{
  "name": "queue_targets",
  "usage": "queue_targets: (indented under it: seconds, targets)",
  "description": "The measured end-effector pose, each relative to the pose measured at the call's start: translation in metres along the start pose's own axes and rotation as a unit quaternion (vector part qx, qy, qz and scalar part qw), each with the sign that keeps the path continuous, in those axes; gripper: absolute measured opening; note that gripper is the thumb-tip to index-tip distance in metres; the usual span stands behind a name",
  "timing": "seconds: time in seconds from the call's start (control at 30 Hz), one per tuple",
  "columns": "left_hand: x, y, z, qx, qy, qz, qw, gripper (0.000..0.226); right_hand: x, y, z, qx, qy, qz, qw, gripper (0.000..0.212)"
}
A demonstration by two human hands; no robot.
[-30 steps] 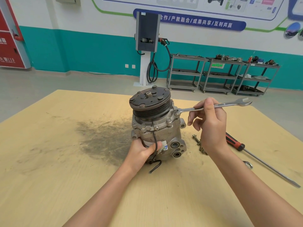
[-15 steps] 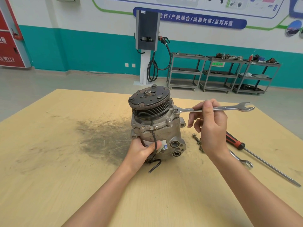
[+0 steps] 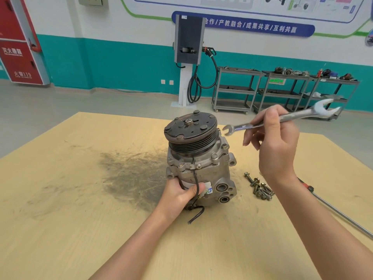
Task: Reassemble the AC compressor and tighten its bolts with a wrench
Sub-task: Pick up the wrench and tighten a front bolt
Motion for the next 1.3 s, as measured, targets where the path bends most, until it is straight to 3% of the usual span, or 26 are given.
queue_targets:
  seconds: [0.07,0.13,0.27,0.4,0.57,0.73,0.93,1.03,1.23,1.3]
  targets:
    - [0.0,0.0,0.002,0.006,-0.005,-0.003,1.0,0.024,0.016,-0.003,-0.011,0.035,0.028,-0.039,0.998,0.034]
    - [0.001,-0.001,0.003,0.011,-0.011,-0.004,1.0,0.025,0.03,-0.003,-0.033,0.055,0.12,-0.04,0.99,0.029]
    - [0.002,-0.002,0.006,0.022,-0.019,-0.001,1.0,0.025,0.029,0.013,-0.079,0.021,0.289,0.054,0.956,0.037]
    - [0.002,-0.004,0.008,0.031,-0.025,-0.005,0.999,0.026,0.016,0.025,-0.093,0.045,0.318,0.097,0.942,0.034]
    - [0.001,-0.005,0.005,0.042,-0.027,-0.005,0.999,0.024,0.007,0.032,-0.094,0.105,0.357,0.087,0.924,0.037]
    - [0.0,-0.008,0.005,0.04,-0.041,0.013,0.998,0.026,0.001,0.032,-0.09,0.141,0.36,0.06,0.92,0.037]
    - [0.0,-0.022,-0.001,0.032,-0.059,0.034,0.997,0.056,-0.016,0.028,-0.084,0.087,0.298,-0.001,0.951,0.033]
    - [0.002,-0.032,0.001,0.027,-0.088,0.037,0.995,0.051,-0.024,0.027,-0.079,0.081,0.271,-0.027,0.959,0.03]
    - [0.001,-0.049,0.005,-0.086,-0.106,0.03,0.99,0.086,-0.053,0.029,-0.064,0.053,0.264,-0.08,0.96,0.039]
    - [0.001,-0.048,0.006,-0.143,-0.108,0.041,0.983,0.074,-0.061,0.03,-0.058,0.062,0.269,-0.095,0.956,0.039]
Point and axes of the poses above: each hand's wrist, its own x-axis towards the middle knuckle, its own y-axis out of the palm, z = x × y, the point moved 2 cm from there along x, towards the middle knuckle, and after that the axes turned 11 degrees about z, right-handed, at the moved point
